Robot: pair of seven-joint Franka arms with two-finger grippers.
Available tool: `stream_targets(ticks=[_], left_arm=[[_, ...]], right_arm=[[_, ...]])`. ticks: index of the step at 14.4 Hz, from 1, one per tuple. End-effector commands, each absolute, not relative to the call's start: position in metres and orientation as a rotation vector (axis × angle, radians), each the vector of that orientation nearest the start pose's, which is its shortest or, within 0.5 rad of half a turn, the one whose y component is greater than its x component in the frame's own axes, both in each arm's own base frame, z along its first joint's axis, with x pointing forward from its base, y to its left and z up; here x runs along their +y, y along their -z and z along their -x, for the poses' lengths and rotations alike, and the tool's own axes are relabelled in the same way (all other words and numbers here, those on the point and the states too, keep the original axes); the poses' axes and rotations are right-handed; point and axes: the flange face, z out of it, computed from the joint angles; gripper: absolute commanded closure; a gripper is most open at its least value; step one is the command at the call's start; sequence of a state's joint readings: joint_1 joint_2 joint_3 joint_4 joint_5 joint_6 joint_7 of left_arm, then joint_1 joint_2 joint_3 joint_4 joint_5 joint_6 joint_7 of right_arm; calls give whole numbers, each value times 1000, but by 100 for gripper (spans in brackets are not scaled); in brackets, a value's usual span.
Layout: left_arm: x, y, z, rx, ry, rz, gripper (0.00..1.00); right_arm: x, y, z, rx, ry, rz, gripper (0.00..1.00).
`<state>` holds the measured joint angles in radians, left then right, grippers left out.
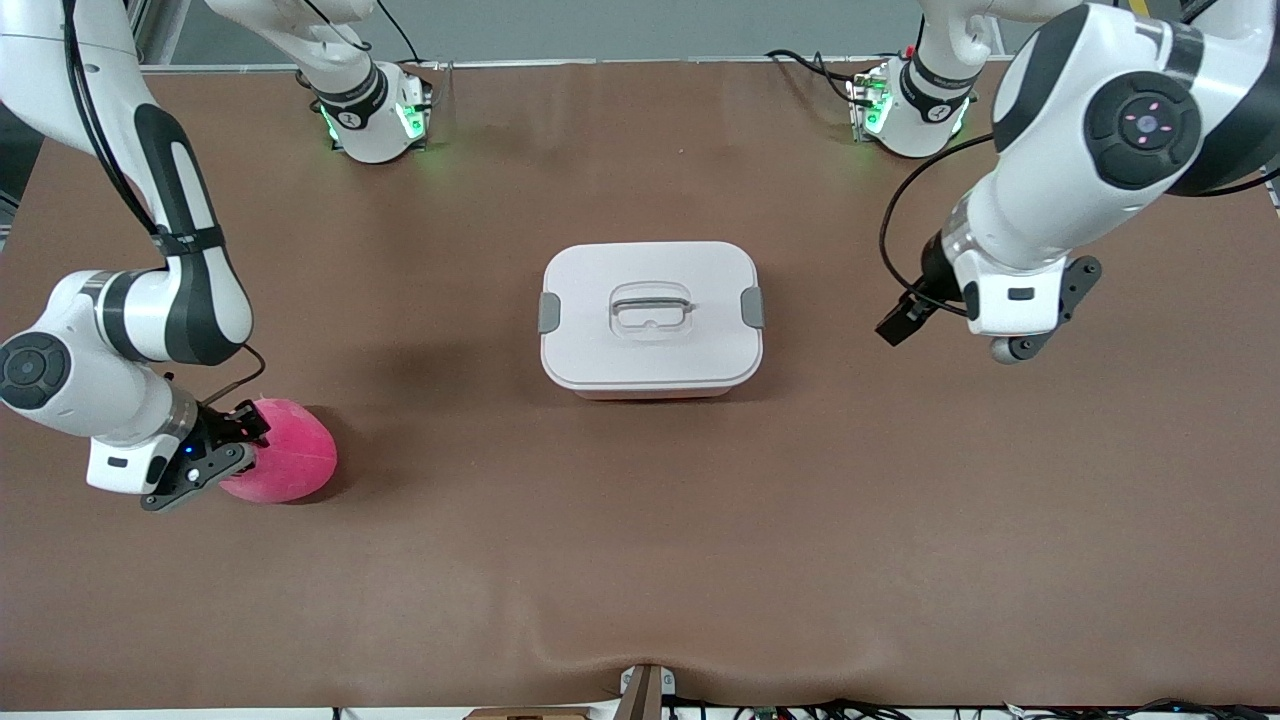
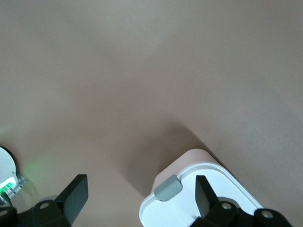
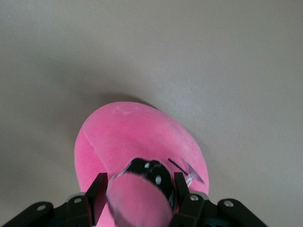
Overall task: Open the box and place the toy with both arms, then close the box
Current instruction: 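Lower the left gripper onto the white lid's grey handle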
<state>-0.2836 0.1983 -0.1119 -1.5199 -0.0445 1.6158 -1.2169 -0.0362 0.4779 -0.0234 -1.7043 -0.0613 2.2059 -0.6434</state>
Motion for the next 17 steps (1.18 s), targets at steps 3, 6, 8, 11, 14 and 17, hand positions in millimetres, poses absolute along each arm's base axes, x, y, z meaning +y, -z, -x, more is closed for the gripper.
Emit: stream_targets(ticks=[3,6,8,11,14,17], left_arm=[[-244,-538,-569,-1366,-182,2820,0],[-259,-538,-568,-1530,-175,2763,0],[-271,-531,-567,-1640,-168,2694,0],[-301,-517,-558,-1666,-161,2643,0],[-307,-507,-558,-1715,-185,2595,0],[-339,-497,-547,-1751,-163,2573,0]], right_arm=[[-41,-317,-674,-978,10,3042,96],[-42,-317,-674,-976,10,3043,100],[-43,-318,-674,-976,10,3043,100],[-37,-323,-676,-1015,19,3047,100],[-36,-330,-679,-1038,35,3046,100],[-33,-339,-682,-1131,44,3046,100]])
